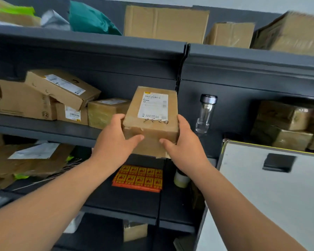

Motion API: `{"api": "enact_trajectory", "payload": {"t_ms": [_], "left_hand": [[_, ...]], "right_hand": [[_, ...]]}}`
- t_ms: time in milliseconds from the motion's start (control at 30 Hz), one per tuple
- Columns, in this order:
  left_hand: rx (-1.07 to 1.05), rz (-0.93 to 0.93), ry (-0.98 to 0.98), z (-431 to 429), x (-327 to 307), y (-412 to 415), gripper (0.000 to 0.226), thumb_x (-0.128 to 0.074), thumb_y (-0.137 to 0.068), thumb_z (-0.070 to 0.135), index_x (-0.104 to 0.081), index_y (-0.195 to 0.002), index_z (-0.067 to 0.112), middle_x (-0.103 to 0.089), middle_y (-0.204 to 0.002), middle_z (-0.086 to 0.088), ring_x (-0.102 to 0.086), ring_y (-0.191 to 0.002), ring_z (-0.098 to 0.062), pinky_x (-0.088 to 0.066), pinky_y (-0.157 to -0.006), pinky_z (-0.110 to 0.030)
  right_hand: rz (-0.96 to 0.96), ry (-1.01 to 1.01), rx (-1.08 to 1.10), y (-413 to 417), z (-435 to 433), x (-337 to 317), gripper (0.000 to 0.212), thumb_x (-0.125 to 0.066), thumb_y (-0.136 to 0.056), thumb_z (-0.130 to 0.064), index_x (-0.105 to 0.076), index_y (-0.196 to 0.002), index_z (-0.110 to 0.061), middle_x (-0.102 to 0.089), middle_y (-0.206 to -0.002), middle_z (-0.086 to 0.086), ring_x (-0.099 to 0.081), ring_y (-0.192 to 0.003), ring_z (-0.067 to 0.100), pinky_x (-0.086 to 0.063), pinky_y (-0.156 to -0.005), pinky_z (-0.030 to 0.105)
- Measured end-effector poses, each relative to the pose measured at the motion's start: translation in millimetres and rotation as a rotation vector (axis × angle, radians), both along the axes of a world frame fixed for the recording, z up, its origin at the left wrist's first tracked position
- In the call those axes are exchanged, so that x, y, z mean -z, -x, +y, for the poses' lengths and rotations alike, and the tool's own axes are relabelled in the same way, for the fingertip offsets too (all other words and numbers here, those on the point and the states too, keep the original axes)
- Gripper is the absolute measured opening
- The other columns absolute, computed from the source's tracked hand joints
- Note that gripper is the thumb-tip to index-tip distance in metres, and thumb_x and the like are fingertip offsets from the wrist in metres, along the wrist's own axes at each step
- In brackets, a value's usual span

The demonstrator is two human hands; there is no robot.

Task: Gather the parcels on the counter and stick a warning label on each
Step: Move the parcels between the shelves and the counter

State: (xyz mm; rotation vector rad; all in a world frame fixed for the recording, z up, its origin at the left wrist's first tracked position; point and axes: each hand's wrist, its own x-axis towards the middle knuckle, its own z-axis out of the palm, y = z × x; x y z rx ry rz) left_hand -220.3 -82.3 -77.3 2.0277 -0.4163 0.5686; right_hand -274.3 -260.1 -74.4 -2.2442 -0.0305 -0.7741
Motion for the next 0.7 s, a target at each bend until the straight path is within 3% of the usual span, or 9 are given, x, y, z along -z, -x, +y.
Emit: {"api": "enact_trajectory", "payload": {"t_ms": [100, 167, 333, 433, 567, 700], "left_hand": [[0.067, -0.032, -0.014, 21.1, 2.3, 44.4, 0.069, -0.075, -0.074, 0.04, -0.039, -0.132, 0.034, -0.051, -0.115, 0.02, -0.05, -0.104, -0.005, -0.048, -0.083, -0.03], [0.098, -0.061, -0.039, 31.0, 2.2, 70.2, 0.064, -0.074, -0.074, 0.042, -0.042, -0.129, 0.037, -0.051, -0.115, 0.018, -0.05, -0.102, -0.007, -0.048, -0.081, -0.031], [0.207, -0.103, -0.055, 40.0, -2.4, 129.4, 0.064, -0.072, -0.074, 0.043, -0.04, -0.13, 0.039, -0.05, -0.115, 0.016, -0.048, -0.102, -0.006, -0.045, -0.081, -0.029], [0.279, -0.105, -0.063, 31.1, -4.9, 156.5, 0.064, -0.072, -0.075, 0.043, -0.04, -0.13, 0.039, -0.052, -0.117, 0.014, -0.049, -0.101, -0.006, -0.045, -0.081, -0.03], [0.406, -0.089, -0.059, 3.7, -1.9, 186.7, 0.059, -0.072, -0.076, 0.042, -0.041, -0.127, 0.041, -0.051, -0.116, 0.015, -0.048, -0.1, -0.004, -0.041, -0.073, -0.021], [0.539, -0.057, -0.062, -40.0, 6.3, 212.3, 0.058, -0.072, -0.077, 0.04, -0.042, -0.126, 0.042, -0.051, -0.114, 0.016, -0.048, -0.099, -0.003, -0.035, -0.068, -0.013]], "right_hand": [[-0.013, 0.005, 0.023, 48.9, 20.2, 4.3, 0.074, -0.07, -0.083, -0.029, -0.017, -0.129, -0.054, -0.044, -0.108, -0.033, -0.051, -0.09, -0.006, -0.039, -0.066, 0.004], [-0.035, 0.008, 0.044, 80.0, 30.7, 5.8, 0.075, -0.071, -0.083, -0.028, -0.017, -0.126, -0.056, -0.043, -0.102, -0.037, -0.049, -0.086, -0.012, -0.038, -0.063, 0.003], [-0.071, -0.01, 0.116, 156.3, 44.1, 6.5, 0.074, -0.071, -0.082, -0.026, -0.018, -0.124, -0.058, -0.04, -0.099, -0.042, -0.051, -0.096, -0.001, -0.047, -0.078, 0.018], [-0.092, 0.011, 0.185, 195.5, 39.2, 6.5, 0.075, -0.07, -0.083, -0.027, -0.018, -0.132, -0.051, -0.037, -0.099, -0.045, -0.048, -0.096, -0.002, -0.043, -0.077, 0.013], [-0.065, 0.012, 0.273, 241.9, 20.4, 9.4, 0.074, -0.069, -0.084, -0.028, -0.019, -0.136, -0.047, -0.041, -0.114, -0.03, -0.049, -0.102, 0.003, -0.048, -0.083, 0.025], [-0.026, -0.002, 0.39, 285.2, -10.0, 19.5, 0.075, -0.069, -0.083, -0.03, -0.019, -0.136, -0.046, -0.043, -0.111, -0.031, -0.049, -0.098, 0.001, -0.044, -0.078, 0.018]]}}
